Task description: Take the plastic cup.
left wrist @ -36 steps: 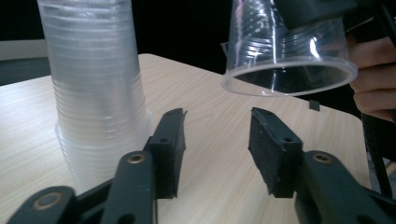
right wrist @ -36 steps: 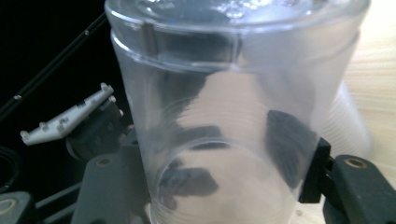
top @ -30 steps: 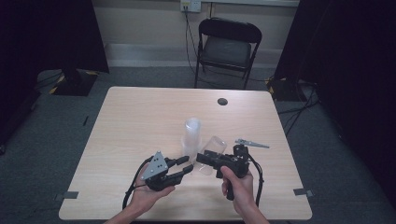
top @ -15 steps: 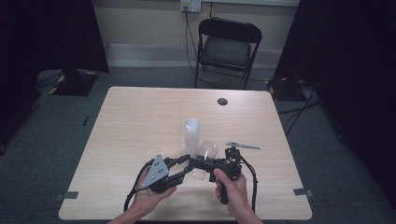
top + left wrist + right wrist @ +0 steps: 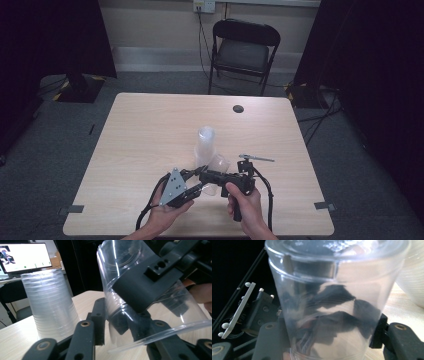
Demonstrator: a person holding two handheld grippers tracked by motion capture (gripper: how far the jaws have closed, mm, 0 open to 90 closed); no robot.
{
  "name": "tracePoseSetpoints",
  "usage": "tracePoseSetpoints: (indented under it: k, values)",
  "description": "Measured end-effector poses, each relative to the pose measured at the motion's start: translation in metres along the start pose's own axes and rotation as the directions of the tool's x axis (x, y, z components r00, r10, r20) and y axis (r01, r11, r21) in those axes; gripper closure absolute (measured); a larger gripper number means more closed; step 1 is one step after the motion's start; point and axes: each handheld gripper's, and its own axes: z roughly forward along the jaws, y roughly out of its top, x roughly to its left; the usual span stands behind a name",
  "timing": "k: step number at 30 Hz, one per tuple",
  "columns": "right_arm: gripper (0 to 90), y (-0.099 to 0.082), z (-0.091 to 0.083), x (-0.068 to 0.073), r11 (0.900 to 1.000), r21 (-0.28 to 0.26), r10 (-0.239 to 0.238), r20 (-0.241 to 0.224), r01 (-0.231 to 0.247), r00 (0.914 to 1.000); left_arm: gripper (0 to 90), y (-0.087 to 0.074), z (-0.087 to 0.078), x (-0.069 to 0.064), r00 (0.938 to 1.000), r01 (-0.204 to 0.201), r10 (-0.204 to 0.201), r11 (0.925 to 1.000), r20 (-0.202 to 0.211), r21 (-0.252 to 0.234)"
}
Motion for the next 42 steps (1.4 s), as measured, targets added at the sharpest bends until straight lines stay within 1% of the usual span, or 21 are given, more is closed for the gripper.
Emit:
tracePoseSetpoints:
  k: [2,5,7,8,9,10,13,14,15,16,20,23,28,31,32,33,34,36,38,41,42]
  values:
    - [40.4,0.000,0.000,-0.001,1.0000,0.002,0.008,-0.007,-0.008,0.9999,72.7,0.001,-0.001,0.001,0.9999,0.010,-0.010,0.9999,0.001,-0.004]
    - [39.5,0.001,0.000,0.000,1.0000,0.003,0.009,-0.013,-0.009,0.9999,77.7,0.001,-0.002,0.002,1.0000,-0.009,0.009,0.9999,-0.001,-0.005]
    - [37.5,0.000,0.001,0.001,0.9998,0.005,-0.021,-0.005,0.021,0.9998,79.5,0.001,-0.001,0.001,0.9998,-0.017,0.017,0.9999,-0.010,0.000]
    - [34.1,0.000,0.002,0.002,0.9995,0.004,-0.033,0.005,0.033,0.9995,79.5,0.001,0.000,0.001,0.9999,-0.010,0.010,0.9999,-0.003,0.004]
    - [32.8,0.000,0.002,0.003,0.9991,0.007,-0.042,0.012,0.042,0.9990,79.7,0.001,0.000,0.002,1.0000,0.003,-0.003,1.0000,-0.004,0.002]
    - [31.6,0.000,0.003,0.004,0.9982,0.004,-0.061,0.020,0.060,0.9980,80.3,0.001,0.000,0.003,1.0000,0.004,-0.004,1.0000,-0.002,0.003]
    - [27.3,-0.001,0.002,0.003,0.9973,-0.007,-0.073,0.019,0.073,0.9971,83.1,0.002,-0.001,0.005,0.9999,0.012,-0.012,0.9999,-0.001,0.011]
    - [25.5,0.000,0.002,0.004,0.9965,-0.011,-0.082,0.029,0.083,0.9962,84.3,0.002,-0.001,0.005,0.9996,0.027,-0.027,0.9995,0.002,0.017]
    - [25.5,0.000,0.002,0.004,0.9965,-0.011,-0.082,0.029,0.083,0.9962,85.7,0.002,-0.001,0.005,0.9996,0.027,-0.027,0.9995,0.002,0.017]
    - [22.8,0.000,0.002,0.003,0.9959,-0.013,-0.089,0.037,0.090,0.9953,85.7,0.002,-0.001,0.006,0.9993,0.037,-0.037,0.9990,0.001,0.025]
    - [19.6,0.001,0.001,0.000,0.9959,-0.012,-0.089,0.045,0.089,0.9951,87.2,0.002,-0.002,0.008,0.9979,0.064,-0.065,0.9967,0.011,0.050]
    - [17.5,0.001,0.000,-0.001,0.9954,-0.013,-0.094,0.044,0.095,0.9946,87.7,0.001,-0.002,0.011,0.9964,0.085,-0.085,0.9948,0.000,0.057]
    - [17.2,0.002,-0.002,0.000,0.9937,-0.018,-0.110,0.041,0.110,0.9931,87.9,-0.001,-0.004,0.022,0.9889,0.148,-0.147,0.9873,-0.016,0.058]
    - [17.3,0.002,-0.002,0.000,0.9922,-0.017,-0.123,0.046,0.124,0.9914,88.0,-0.001,-0.005,0.026,0.9842,0.177,-0.177,0.9816,-0.013,0.071]
    - [17.3,0.002,-0.002,0.000,0.9911,-0.011,-0.132,0.047,0.133,0.9901,88.1,-0.001,-0.006,0.027,0.9835,0.181,-0.180,0.9804,-0.009,0.079]
    - [17.6,0.002,-0.002,0.000,0.9881,-0.002,-0.154,0.052,0.154,0.9868,88.1,-0.001,-0.006,0.028,0.9836,0.180,-0.180,0.9797,-0.006,0.088]
    - [17.9,0.003,-0.002,0.000,0.9871,0.007,-0.160,0.055,0.160,0.9856,88.1,-0.001,-0.007,0.029,0.9829,0.184,-0.184,0.9786,-0.003,0.093]
    - [19.2,0.003,-0.003,-0.001,0.9872,0.001,-0.159,0.049,0.159,0.9860,88.3,-0.001,-0.009,0.032,0.9805,0.196,-0.196,0.9754,-0.005,0.101]
    - [19.8,0.003,-0.004,0.000,0.9848,0.003,-0.174,0.056,0.174,0.9832,88.6,0.000,-0.011,0.035,0.9784,0.206,-0.206,0.9732,-0.010,0.102]
    - [21.3,0.004,-0.006,0.000,0.9820,0.000,-0.188,0.059,0.189,0.9803,88.7,-0.001,-0.014,0.040,0.9727,0.232,-0.232,0.9663,-0.016,0.112]
    - [21.9,0.005,-0.007,0.001,0.9811,0.000,-0.193,0.059,0.194,0.9793,88.7,-0.001,-0.014,0.042,0.9712,0.238,-0.238,0.9647,-0.011,0.113]
